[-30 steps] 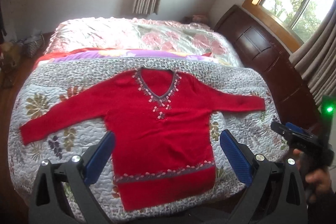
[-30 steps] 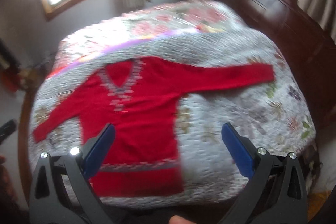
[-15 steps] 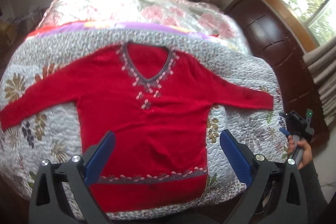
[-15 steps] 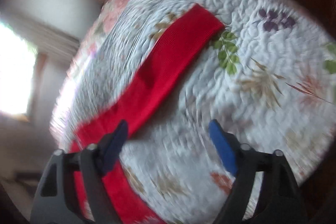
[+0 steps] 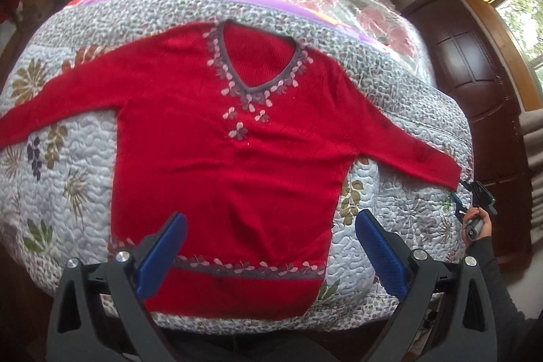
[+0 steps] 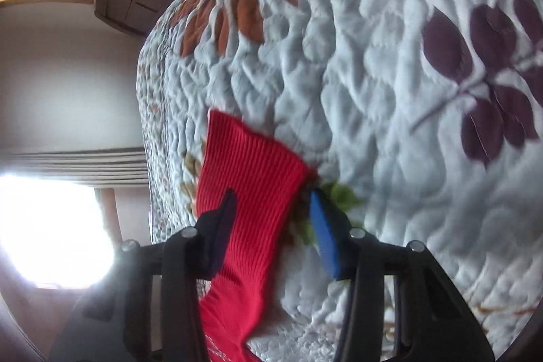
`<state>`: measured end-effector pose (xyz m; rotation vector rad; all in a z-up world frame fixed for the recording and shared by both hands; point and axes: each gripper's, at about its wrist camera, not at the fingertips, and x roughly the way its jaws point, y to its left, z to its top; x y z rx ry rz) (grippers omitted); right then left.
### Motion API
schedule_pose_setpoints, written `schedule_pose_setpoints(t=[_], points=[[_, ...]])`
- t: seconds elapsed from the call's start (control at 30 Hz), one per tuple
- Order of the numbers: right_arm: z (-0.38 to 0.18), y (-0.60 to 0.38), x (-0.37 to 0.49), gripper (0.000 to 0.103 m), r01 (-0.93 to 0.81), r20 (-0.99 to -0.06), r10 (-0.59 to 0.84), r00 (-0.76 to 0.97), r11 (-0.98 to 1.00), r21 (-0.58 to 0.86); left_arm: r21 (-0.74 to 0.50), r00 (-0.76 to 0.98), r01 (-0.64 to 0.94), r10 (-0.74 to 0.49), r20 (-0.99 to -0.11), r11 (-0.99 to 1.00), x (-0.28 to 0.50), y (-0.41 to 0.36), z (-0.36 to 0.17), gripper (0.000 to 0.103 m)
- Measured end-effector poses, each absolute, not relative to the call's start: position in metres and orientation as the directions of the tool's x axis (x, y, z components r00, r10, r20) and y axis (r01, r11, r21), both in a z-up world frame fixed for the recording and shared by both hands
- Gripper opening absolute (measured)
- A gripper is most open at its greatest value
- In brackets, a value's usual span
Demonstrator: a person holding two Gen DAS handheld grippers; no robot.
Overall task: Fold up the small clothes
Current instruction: 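Lower the right tool onto the sweater sleeve cuff and grasp it, then carry the held sleeve across the sweater chest with the right tool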
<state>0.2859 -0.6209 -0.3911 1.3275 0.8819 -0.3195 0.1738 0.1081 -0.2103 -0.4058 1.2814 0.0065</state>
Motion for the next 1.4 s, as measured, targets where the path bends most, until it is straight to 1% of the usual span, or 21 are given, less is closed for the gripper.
schedule_pose_setpoints(t=[0.17, 0.23, 0.3, 0.33, 0.5, 0.7, 1.0, 1.17, 1.23, 1.4], points=[[-0.396, -0.634, 0.299, 0.045, 0.66, -0.71, 0.28, 0.646, 0.262, 0.704, -0.282, 0.278, -0.236, -0.214, -0.937, 0.93, 0.174, 0.096, -0.215, 0.099], [-0.392, -0.636, 0.303, 0.037, 0.663, -0.72, 0.274, 0.637, 0.281, 0.694, -0.285, 0.272, -0.243, -0.217, -0.938, 0.927, 0.174, 0.094, -0.218, 0.099], [-0.389, -0.638, 0.31, 0.012, 0.665, -0.73, 0.271, 0.627, 0.303, 0.683, -0.293, 0.268, -0.249, -0.225, -0.937, 0.923, 0.173, 0.093, -0.219, 0.099], [-0.388, -0.633, 0.31, 0.009, 0.666, -0.736, 0.267, 0.623, 0.313, 0.677, -0.294, 0.267, -0.252, -0.226, -0.937, 0.922, 0.172, 0.093, -0.22, 0.099], [-0.374, -0.616, 0.328, 0.007, 0.654, -0.75, 0.243, 0.616, 0.373, 0.658, -0.318, 0.278, -0.269, -0.243, -0.929, 0.909, 0.167, 0.099, -0.218, 0.099], [-0.324, -0.581, 0.346, 0.006, 0.593, -0.752, 0.206, 0.627, 0.5, 0.631, -0.381, 0.303, -0.301, -0.291, -0.908, 0.874, 0.164, 0.118, -0.218, 0.099], [-0.233, -0.48, 0.377, 0.006, 0.408, -0.739, 0.165, 0.653, 0.745, 0.527, -0.482, 0.345, -0.3, -0.378, -0.859, 0.823, 0.179, 0.153, -0.217, 0.099], [-0.204, -0.428, 0.386, 0.006, 0.312, -0.729, 0.163, 0.665, 0.826, 0.469, -0.517, 0.358, -0.286, -0.41, -0.839, 0.807, 0.191, 0.173, -0.218, 0.099], [-0.196, -0.413, 0.378, 0.006, 0.281, -0.725, 0.167, 0.668, 0.845, 0.454, -0.533, 0.363, -0.282, -0.425, -0.829, 0.798, 0.197, 0.18, -0.218, 0.099], [-0.173, -0.361, 0.387, 0.006, 0.201, -0.703, 0.205, 0.681, 0.871, 0.448, -0.575, 0.385, -0.249, -0.465, -0.797, 0.779, 0.216, 0.195, -0.216, 0.099]])
